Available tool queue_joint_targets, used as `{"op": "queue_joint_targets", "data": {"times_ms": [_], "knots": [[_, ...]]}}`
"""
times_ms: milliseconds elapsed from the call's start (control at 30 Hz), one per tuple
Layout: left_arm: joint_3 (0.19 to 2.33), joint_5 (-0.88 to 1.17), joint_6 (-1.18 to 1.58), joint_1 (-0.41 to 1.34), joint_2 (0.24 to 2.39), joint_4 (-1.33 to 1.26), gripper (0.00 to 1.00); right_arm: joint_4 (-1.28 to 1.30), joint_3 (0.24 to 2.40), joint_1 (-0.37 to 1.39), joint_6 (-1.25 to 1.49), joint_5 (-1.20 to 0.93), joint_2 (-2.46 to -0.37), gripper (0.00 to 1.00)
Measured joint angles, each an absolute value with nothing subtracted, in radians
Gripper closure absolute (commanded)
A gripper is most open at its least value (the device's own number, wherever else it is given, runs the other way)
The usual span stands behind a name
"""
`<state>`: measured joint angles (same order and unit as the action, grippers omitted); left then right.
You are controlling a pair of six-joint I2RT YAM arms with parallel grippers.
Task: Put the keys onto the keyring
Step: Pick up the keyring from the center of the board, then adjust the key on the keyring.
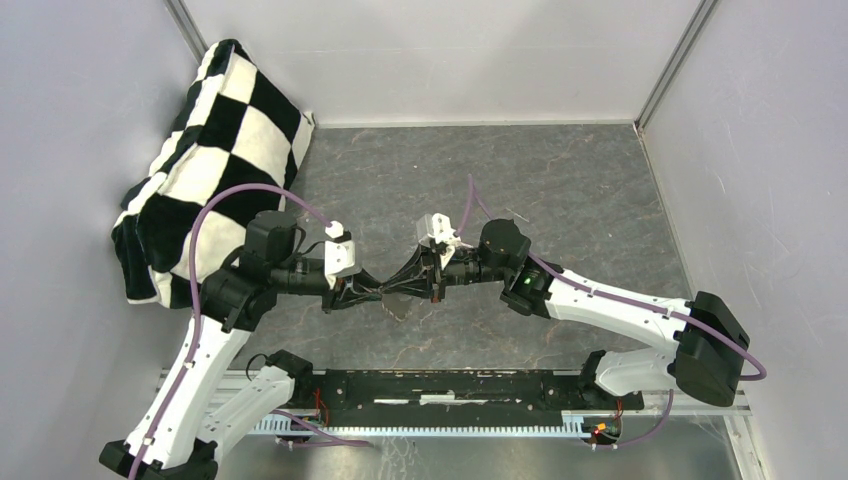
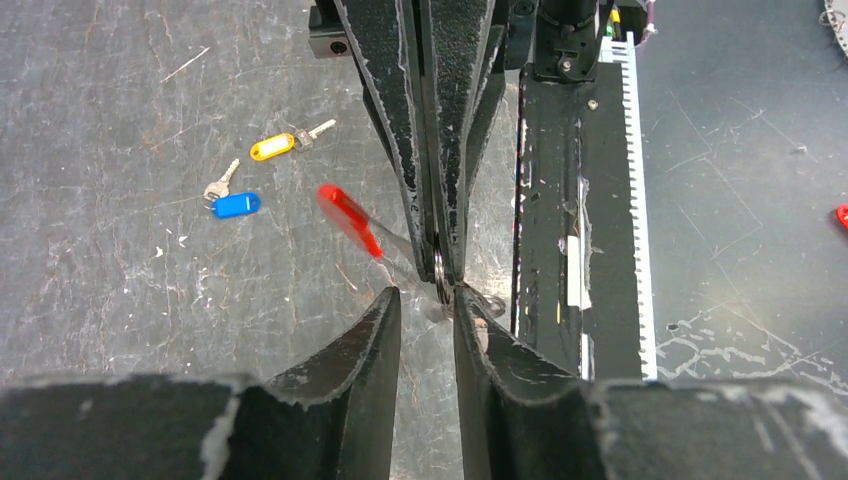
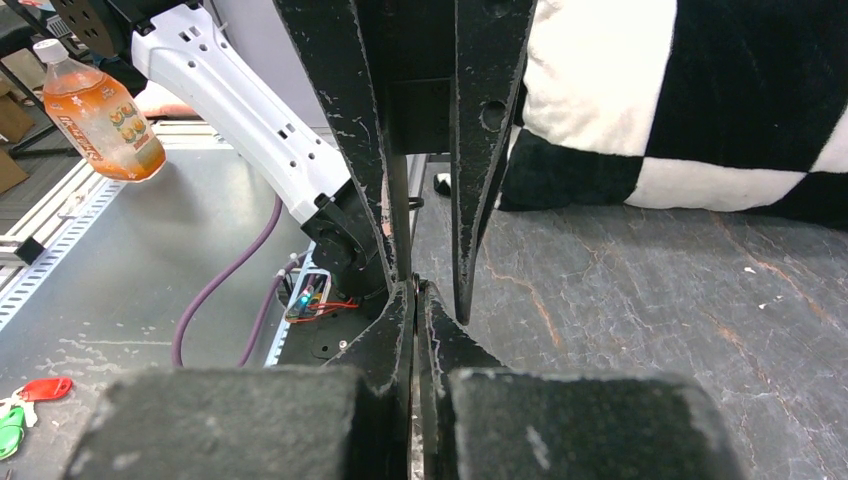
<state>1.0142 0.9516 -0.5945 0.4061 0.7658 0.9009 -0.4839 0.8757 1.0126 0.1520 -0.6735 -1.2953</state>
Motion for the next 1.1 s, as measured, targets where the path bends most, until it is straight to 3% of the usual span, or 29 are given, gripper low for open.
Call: {"op": "queue_joint_targets", "data": {"times_ms": [167,333,400,533,767,1100], "knots": [[1.014,0.953,-0.572,0.406,0.766,0.879,0.68,-0.484,0.88,1.014,0.152,-0.674,-1.295,1.0],[1.014,0.952,-0.569,0.406,0.765,0.879,0.83,-0.484,0.881,1.015,0.152,-0.673,-1.295,1.0],[1.014,0.952,-0.569,0.406,0.765,0.88,0.95,-0.484,0.882,1.016,0.152,-0.673,-1.295,1.0],[1.014,0.952,-0.569,0.406,0.764,0.883,0.98,-0.483,0.883,1.015,0.157,-0.674,-1.295,1.0],[0.988,0.952,-0.569,0.408,0.716,0.857,0.98,-0.484,0.884,1.018,0.159,-0.712,-1.288,0.7],[0.977,0.953,-0.646,0.408,0.667,0.834,0.98,-0.474,0.871,1.007,0.129,-0.741,-1.181,0.57]]}}
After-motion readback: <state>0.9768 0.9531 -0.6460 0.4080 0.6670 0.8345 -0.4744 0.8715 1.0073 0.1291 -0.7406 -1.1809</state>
